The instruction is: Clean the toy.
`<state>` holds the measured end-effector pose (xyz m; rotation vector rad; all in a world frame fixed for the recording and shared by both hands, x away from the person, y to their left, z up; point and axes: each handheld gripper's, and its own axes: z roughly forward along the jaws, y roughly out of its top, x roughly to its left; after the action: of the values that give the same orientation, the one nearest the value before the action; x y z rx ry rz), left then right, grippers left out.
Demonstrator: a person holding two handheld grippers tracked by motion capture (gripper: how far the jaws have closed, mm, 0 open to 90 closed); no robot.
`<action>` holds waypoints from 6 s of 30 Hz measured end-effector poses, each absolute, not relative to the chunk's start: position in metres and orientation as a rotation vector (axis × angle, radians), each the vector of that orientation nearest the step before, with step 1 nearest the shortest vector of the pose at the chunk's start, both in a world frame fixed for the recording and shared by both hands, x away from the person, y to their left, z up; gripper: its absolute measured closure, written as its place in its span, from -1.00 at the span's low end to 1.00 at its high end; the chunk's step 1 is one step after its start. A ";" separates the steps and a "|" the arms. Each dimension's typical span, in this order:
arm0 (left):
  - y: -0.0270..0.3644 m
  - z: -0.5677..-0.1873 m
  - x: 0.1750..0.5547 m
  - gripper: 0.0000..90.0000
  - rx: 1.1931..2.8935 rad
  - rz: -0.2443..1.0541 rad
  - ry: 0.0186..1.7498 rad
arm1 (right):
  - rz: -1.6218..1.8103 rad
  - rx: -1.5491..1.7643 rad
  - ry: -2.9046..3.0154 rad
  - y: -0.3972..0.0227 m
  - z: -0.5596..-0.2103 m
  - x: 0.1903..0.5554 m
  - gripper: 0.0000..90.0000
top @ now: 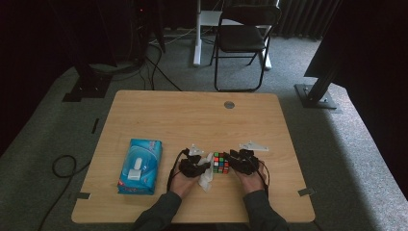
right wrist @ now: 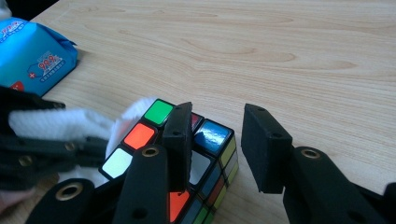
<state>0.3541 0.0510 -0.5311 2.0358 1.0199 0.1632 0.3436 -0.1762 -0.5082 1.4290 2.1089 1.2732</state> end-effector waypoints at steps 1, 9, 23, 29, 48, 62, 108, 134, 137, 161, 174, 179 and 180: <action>0.053 -0.529 0.355 0.86 2.028 0.170 1.023 | 1.289 1.427 2.122 -0.176 -0.509 0.344 0.41; 0.065 -0.521 0.362 0.85 1.974 0.199 1.060 | 1.327 1.288 2.247 -0.163 -0.509 0.341 0.38; 0.060 -0.520 0.364 0.83 2.008 0.163 1.018 | 1.349 1.205 2.328 -0.157 -0.509 0.340 0.29; 0.059 -0.521 0.353 0.83 2.012 0.151 1.011 | 1.311 1.215 2.281 -0.155 -0.508 0.339 0.21; 0.060 -0.516 0.348 0.83 1.957 0.153 1.021 | 1.255 1.330 2.172 -0.166 -0.502 0.337 0.25; 0.052 -0.507 0.349 0.83 1.946 0.148 0.999 | 1.248 1.411 2.197 -0.170 -0.503 0.338 0.36; 0.053 -0.527 0.353 0.86 2.030 0.173 1.044 | 1.269 1.402 2.184 -0.170 -0.505 0.337 0.49; 0.048 -0.537 0.346 0.86 2.070 0.131 1.031 | 1.271 1.402 2.174 -0.170 -0.505 0.337 0.49; 0.046 -0.540 0.347 0.87 2.090 0.146 1.031 | 1.270 1.403 2.173 -0.170 -0.505 0.337 0.49; 0.059 -0.520 0.323 0.88 1.992 0.076 0.932 | 1.275 1.403 2.172 -0.170 -0.506 0.337 0.49; 0.055 -0.536 0.328 0.88 2.034 0.077 0.957 | 1.273 1.403 2.168 -0.170 -0.506 0.337 0.49; 0.048 -0.545 0.329 0.89 2.073 0.104 0.962 | 1.271 1.412 2.162 -0.170 -0.506 0.338 0.50; 0.048 -0.545 0.329 0.89 2.073 0.105 0.961 | 1.269 1.412 2.163 -0.170 -0.506 0.338 0.50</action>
<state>0.3289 0.0483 -0.5452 2.0732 0.9607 0.1047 0.3377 -0.1700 -0.5056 1.4117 2.1627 1.2692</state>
